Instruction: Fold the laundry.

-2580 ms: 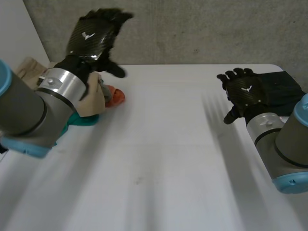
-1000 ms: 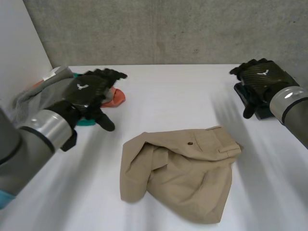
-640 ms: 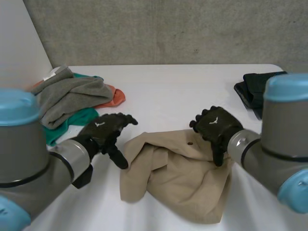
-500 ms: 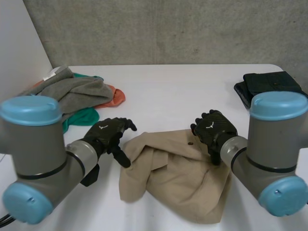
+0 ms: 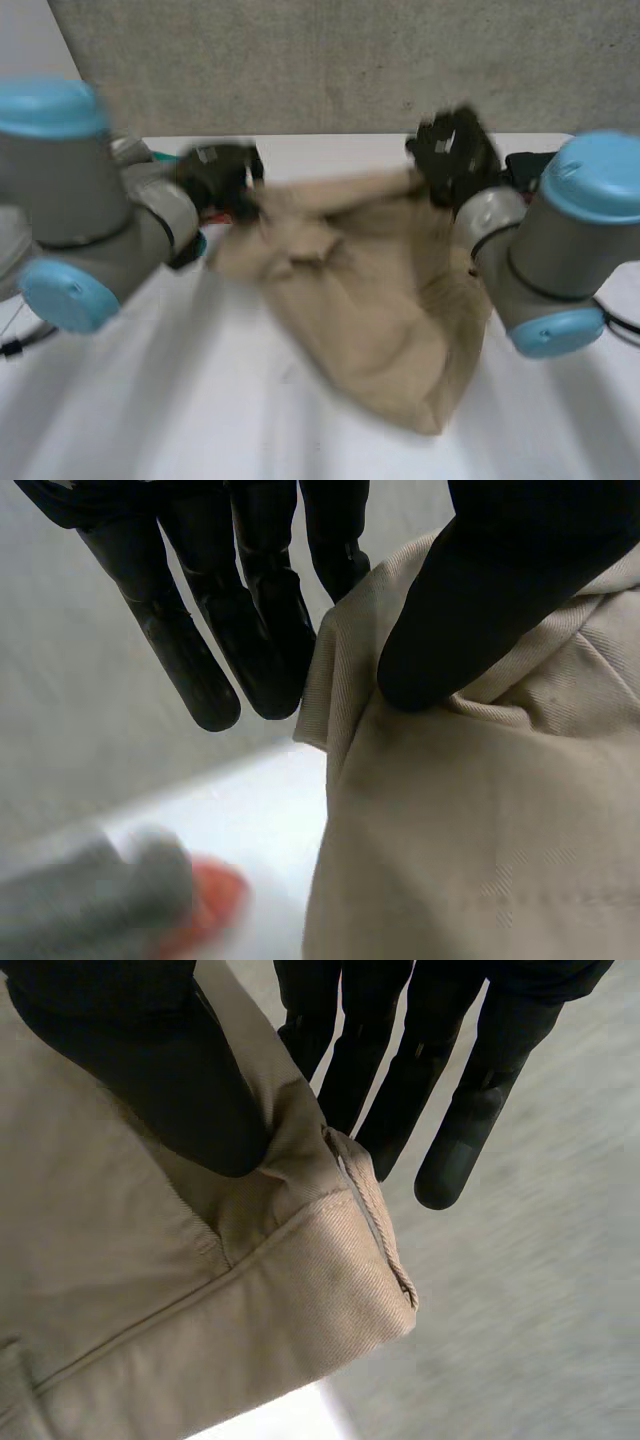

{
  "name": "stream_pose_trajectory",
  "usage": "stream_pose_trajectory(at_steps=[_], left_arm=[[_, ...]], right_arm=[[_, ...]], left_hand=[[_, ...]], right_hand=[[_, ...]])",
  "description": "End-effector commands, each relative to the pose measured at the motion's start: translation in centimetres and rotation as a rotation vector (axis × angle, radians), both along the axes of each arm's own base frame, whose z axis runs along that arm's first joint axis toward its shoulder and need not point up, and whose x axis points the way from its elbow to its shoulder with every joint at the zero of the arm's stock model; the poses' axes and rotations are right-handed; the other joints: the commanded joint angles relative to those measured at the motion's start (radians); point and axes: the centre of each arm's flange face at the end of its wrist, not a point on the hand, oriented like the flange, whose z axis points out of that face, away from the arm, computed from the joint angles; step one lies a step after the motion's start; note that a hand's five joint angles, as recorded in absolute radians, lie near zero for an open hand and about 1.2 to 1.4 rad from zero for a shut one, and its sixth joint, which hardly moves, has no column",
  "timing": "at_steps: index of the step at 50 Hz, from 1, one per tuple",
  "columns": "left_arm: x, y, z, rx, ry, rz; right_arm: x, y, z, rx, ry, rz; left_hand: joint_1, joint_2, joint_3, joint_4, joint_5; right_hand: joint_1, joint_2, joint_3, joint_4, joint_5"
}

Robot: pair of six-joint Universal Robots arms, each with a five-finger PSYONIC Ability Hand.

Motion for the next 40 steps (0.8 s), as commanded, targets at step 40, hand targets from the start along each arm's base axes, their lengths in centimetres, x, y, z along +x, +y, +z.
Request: stream_pose_trajectory(at_steps=[40], left_arm=[[2.9,-2.8,12.7,-0.397,0.256,-0.070]], right_arm=[[-1.1,2.1,12.3,0.111,-0.385,0.086]], left_hand=[[0.271,0.202,0.209,0.198,0.223]], right_hand=[[0.289,0.221,0.213,0.203,0.231]])
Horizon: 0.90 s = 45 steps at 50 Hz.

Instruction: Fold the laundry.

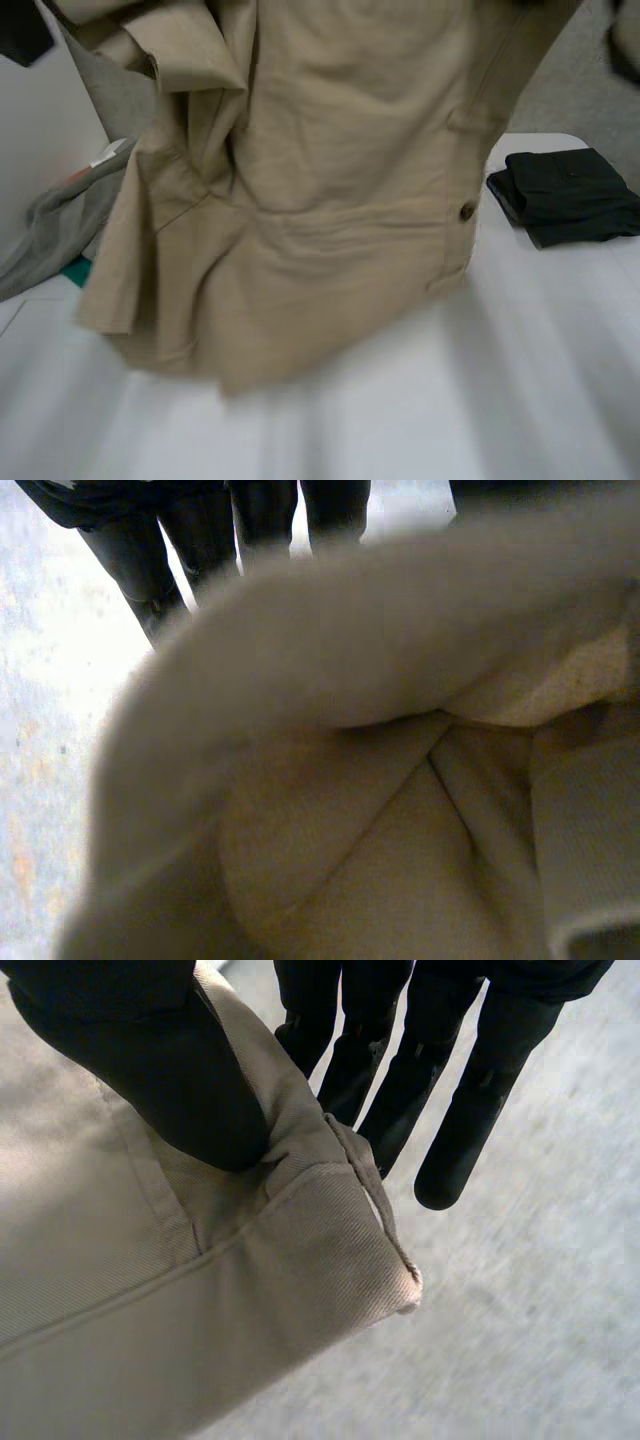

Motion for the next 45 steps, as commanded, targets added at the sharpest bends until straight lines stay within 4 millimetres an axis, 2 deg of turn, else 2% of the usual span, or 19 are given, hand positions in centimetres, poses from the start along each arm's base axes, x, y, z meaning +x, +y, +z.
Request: stream_pose_trajectory(at_steps=[1,2,5,6,7,10,12,13,14,15,16,20,25,28,33,39,40,41,45], left_arm=[[-3.2,-7.4,-7.3,0.128,-0.063,-0.018],[-4.0,-9.0,-9.9,0.166,-0.084,-0.026],[-5.0,-11.1,-13.3,0.198,-0.117,-0.027],[-5.6,-12.6,-15.8,0.208,-0.139,-0.024],[-5.8,-13.3,-16.8,0.204,-0.144,-0.019],[-6.6,-16.1,-20.0,0.163,-0.132,-0.004],[-6.8,-17.3,-20.8,0.135,-0.116,0.000],[-7.0,-17.7,-21.1,0.125,-0.107,0.001],[-6.8,-18.4,-21.2,0.118,-0.091,0.013],[-6.8,-18.6,-21.2,0.117,-0.085,0.019],[-6.5,-18.9,-21.1,0.120,-0.072,0.035],[-5.2,-18.8,-19.3,0.132,-0.035,0.118],[-2.9,-15.9,-15.9,0.145,-0.057,0.182],[-2.1,-14.1,-15.1,0.136,-0.104,0.181],[-0.9,-8.2,-14.6,0.118,-0.281,0.163],[0.5,-0.7,-18.3,0.267,-0.507,0.108],[1.0,1.6,-19.8,0.334,-0.571,0.081],[1.3,2.7,-20.5,0.367,-0.599,0.070],[2.4,7.1,-24.0,0.527,-0.712,0.006]], right_arm=[[3.5,-4.7,-6.5,0.146,-0.008,-0.012],[4.0,-5.2,-7.4,0.153,-0.013,-0.012],[5.8,-7.4,-10.9,0.156,-0.027,-0.018],[6.2,-8.1,-11.8,0.148,-0.033,-0.025],[6.9,-9.6,-13.6,0.132,-0.050,-0.044],[8.0,-11.5,-16.4,0.111,-0.073,-0.084],[8.6,-13.3,-18.7,0.074,-0.097,-0.146],[8.8,-13.8,-19.1,0.053,-0.106,-0.164],[9.2,-14.8,-20.0,0.019,-0.115,-0.193],[9.3,-15.2,-20.4,-0.001,-0.115,-0.197],[9.6,-15.5,-20.5,-0.021,-0.116,-0.194],[9.6,-15.8,-19.2,-0.059,-0.109,-0.143],[8.4,-14.3,-16.0,-0.024,-0.098,-0.069],[7.1,-12.7,-13.8,0.017,-0.084,-0.040],[5.2,-8.2,-13.2,0.177,0.090,0.028],[2.8,-3.5,-16.4,0.418,0.344,0.064],[2.5,-2.7,-17.1,0.459,0.380,0.072],[1.8,-1.3,-18.6,0.532,0.451,0.089],[0.4,1.1,-22.0,0.639,0.590,0.132]], left_hand=[[0.257,0.199,0.206,0.197,0.223],[0.257,0.199,0.206,0.197,0.223],[0.257,0.199,0.206,0.197,0.223],[0.257,0.199,0.206,0.197,0.223],[0.257,0.199,0.206,0.197,0.223],[0.257,0.199,0.206,0.197,0.223],[0.257,0.199,0.206,0.197,0.223],[0.205,0.147,0.154,0.145,0.171],[-0.371,-0.429,-0.422,-0.431,-0.405],[-0.647,-0.705,-0.698,-0.707,-0.681],[-0.965,-1.022,-1.016,-1.025,-0.999],[-0.965,-1.022,-1.016,-1.025,-0.999],[-0.965,-1.022,-1.016,-1.025,-0.999],[-0.965,-1.022,-1.016,-1.025,-0.999],[-0.965,-1.022,-1.016,-1.025,-0.999],[-0.965,-1.022,-1.016,-1.025,-0.999],[-0.965,-1.022,-1.016,-1.025,-0.999],[-0.965,-1.022,-1.016,-1.025,-0.999],[-0.788,-0.846,-0.840,-0.849,-0.822]], right_hand=[[0.289,0.221,0.208,0.199,0.217],[0.289,0.221,0.208,0.199,0.217],[0.289,0.221,0.208,0.199,0.217],[0.289,0.221,0.208,0.199,0.217],[0.289,0.221,0.208,0.199,0.217],[0.289,0.221,0.208,0.199,0.217],[0.257,0.188,0.175,0.166,0.185],[-0.066,-0.135,-0.148,-0.157,-0.138],[-0.782,-0.850,-0.863,-0.872,-0.853],[-0.933,-1.001,-1.014,-1.023,-1.004],[-0.933,-1.001,-1.014,-1.023,-1.004],[-0.933,-1.001,-1.014,-1.023,-1.004],[-0.933,-1.001,-1.014,-1.023,-1.004],[-0.933,-1.001,-1.014,-1.023,-1.004],[-0.933,-1.001,-1.014,-1.023,-1.004],[-0.927,-0.996,-1.008,-1.018,-0.999],[-0.909,-0.978,-0.991,-1.000,-0.981],[-0.901,-0.969,-0.982,-0.991,-0.972],[-0.748,-0.817,-0.830,-0.839,-0.820]])
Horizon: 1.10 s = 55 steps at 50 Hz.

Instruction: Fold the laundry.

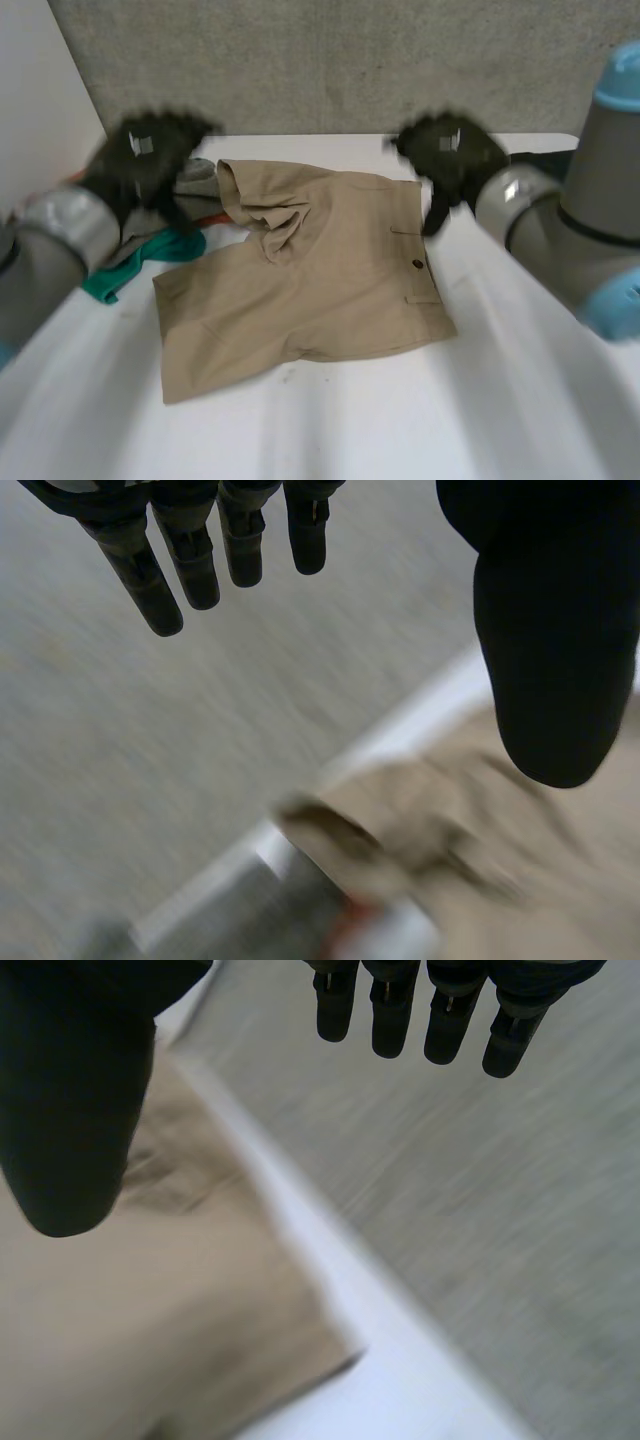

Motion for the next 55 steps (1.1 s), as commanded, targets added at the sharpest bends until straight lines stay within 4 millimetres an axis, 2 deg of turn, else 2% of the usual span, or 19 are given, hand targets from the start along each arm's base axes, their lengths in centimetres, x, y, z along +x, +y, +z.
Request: stream_pose_trajectory(at_steps=[1,3,6,8,12,22,28,31,32,34,35,39,42,47,48,50,51,54,55], left_arm=[[2.1,8.6,-6.2,0.307,-0.201,-0.066],[2.5,10.0,-7.9,0.365,-0.232,-0.073],[2.8,10.5,-9.2,0.396,-0.241,-0.062],[3.2,10.0,-10.2,0.396,-0.241,-0.033],[4.0,8.0,-11.1,0.359,-0.229,0.041],[4.1,6.0,-13.0,0.379,-0.241,0.086],[3.7,5.7,-13.5,0.392,-0.252,0.072],[3.5,5.6,-13.6,0.387,-0.255,0.065],[3.4,5.4,-13.6,0.378,-0.257,0.065],[3.3,5.1,-13.6,0.365,-0.259,0.062],[3.2,5.0,-13.6,0.354,-0.259,0.060],[2.8,4.9,-13.5,0.329,-0.273,0.041],[2.7,5.5,-13.2,0.345,-0.281,0.024],[2.6,7.9,-10.9,0.374,-0.286,-0.038],[2.7,8.2,-10.5,0.380,-0.287,-0.048],[2.8,9.0,-9.7,0.403,-0.289,-0.070],[2.9,10.1,-8.9,0.439,-0.295,-0.100],[3.1,12.1,-7.7,0.508,-0.317,-0.154],[3.2,13.7,-7.1,0.563,-0.337,-0.200]], right_arm=[[-2.6,5.0,-6.2,0.243,0.262,0.092],[-2.8,5.5,-7.4,0.249,0.268,0.106],[-2.8,5.9,-9.6,0.234,0.252,0.110],[-2.7,6.0,-11.0,0.206,0.232,0.107],[-2.6,6.1,-12.6,0.156,0.206,0.100],[-2.1,5.3,-14.5,0.065,0.168,0.086],[-1.8,4.6,-15.5,0.045,0.168,0.084],[-1.6,4.1,-15.7,0.019,0.158,0.081],[-1.5,4.0,-15.8,0.014,0.158,0.079],[-1.4,3.7,-16.1,0.007,0.163,0.073],[-1.3,3.6,-16.1,0.006,0.166,0.068],[-1.7,3.4,-15.4,-0.001,0.182,0.026],[-2.2,3.9,-13.9,-0.004,0.191,0.003],[-3.5,5.3,-10.3,0.002,0.227,0.000],[-4.3,5.5,-9.3,0.021,0.250,-0.005],[-5.0,5.9,-8.6,0.053,0.282,-0.002],[-5.3,6.3,-8.3,0.070,0.302,0.004],[-6.8,8.4,-7.6,0.175,0.430,0.054],[-7.3,9.2,-7.5,0.210,0.479,0.079]], left_hand=[[0.201,0.184,0.179,0.188,0.165],[0.275,0.258,0.252,0.262,0.239],[0.281,0.264,0.258,0.268,0.245],[0.301,0.284,0.279,0.288,0.265],[0.357,0.340,0.335,0.344,0.321],[0.451,0.434,0.428,0.438,0.415],[0.507,0.490,0.484,0.494,0.471],[0.724,0.707,0.701,0.710,0.687],[0.887,0.870,0.864,0.874,0.851],[1.093,1.076,1.071,1.080,1.057],[1.193,1.176,1.170,1.180,1.157],[1.208,1.191,1.186,1.195,1.172],[1.208,1.191,1.186,1.195,1.172],[1.208,1.191,1.186,1.195,1.172],[1.208,1.191,1.186,1.195,1.172],[1.208,1.191,1.186,1.195,1.172],[1.208,1.191,1.186,1.195,1.172],[1.208,1.191,1.186,1.195,1.172],[1.208,1.191,1.186,1.195,1.172]], right_hand=[[0.164,0.180,0.180,0.180,0.169],[0.246,0.262,0.262,0.262,0.251],[0.337,0.353,0.353,0.353,0.342],[0.381,0.397,0.397,0.397,0.386],[0.451,0.468,0.468,0.468,0.456],[0.504,0.521,0.521,0.521,0.510],[0.569,0.585,0.585,0.585,0.574],[0.698,0.714,0.714,0.714,0.703],[0.745,0.761,0.761,0.761,0.750],[1.038,1.054,1.054,1.054,1.043],[1.167,1.183,1.183,1.183,1.172],[1.168,1.185,1.185,1.185,1.173],[1.168,1.185,1.185,1.185,1.173],[1.168,1.185,1.185,1.185,1.173],[1.168,1.185,1.185,1.185,1.173],[1.168,1.185,1.185,1.185,1.173],[1.168,1.185,1.185,1.185,1.173],[1.168,1.185,1.185,1.185,1.173],[1.168,1.185,1.185,1.185,1.173]])
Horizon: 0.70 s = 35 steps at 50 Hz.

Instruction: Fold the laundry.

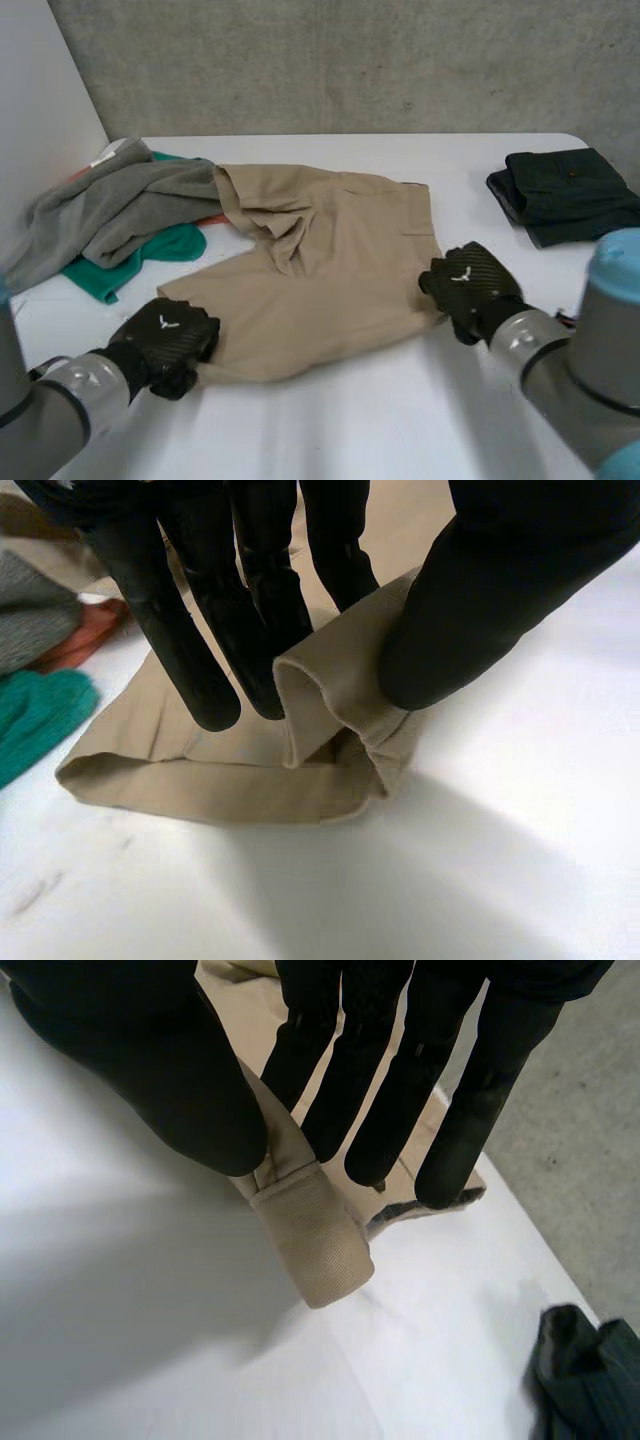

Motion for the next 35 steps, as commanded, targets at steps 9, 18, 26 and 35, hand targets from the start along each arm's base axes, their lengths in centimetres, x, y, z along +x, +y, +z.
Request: stream_pose_trajectory(at_steps=[9,18,26,35], left_arm=[[0.3,10.1,4.4,0.383,-0.098,-0.327],[-1.1,1.1,2.7,0.048,-0.185,-0.201],[-4.3,-5.5,4.0,-0.211,-0.140,-0.147],[-7.0,-13.0,21.2,-0.936,0.359,0.002]], right_arm=[[-5.3,6.7,1.6,0.293,0.443,0.220],[-3.6,2.7,1.7,0.224,0.295,0.091],[-0.2,-2.9,2.9,-0.030,0.170,-0.007],[3.1,-10.4,18.9,-0.706,-0.481,-0.151]], left_hand=[[0.255,0.204,0.211,0.198,0.224],[0.255,0.204,0.211,0.198,0.224],[0.255,0.204,0.211,0.198,0.224],[0.255,0.204,0.211,0.198,0.224]], right_hand=[[0.336,0.223,0.211,0.204,0.230],[0.336,0.223,0.211,0.204,0.230],[0.336,0.223,0.211,0.204,0.230],[0.336,0.223,0.211,0.204,0.230]])
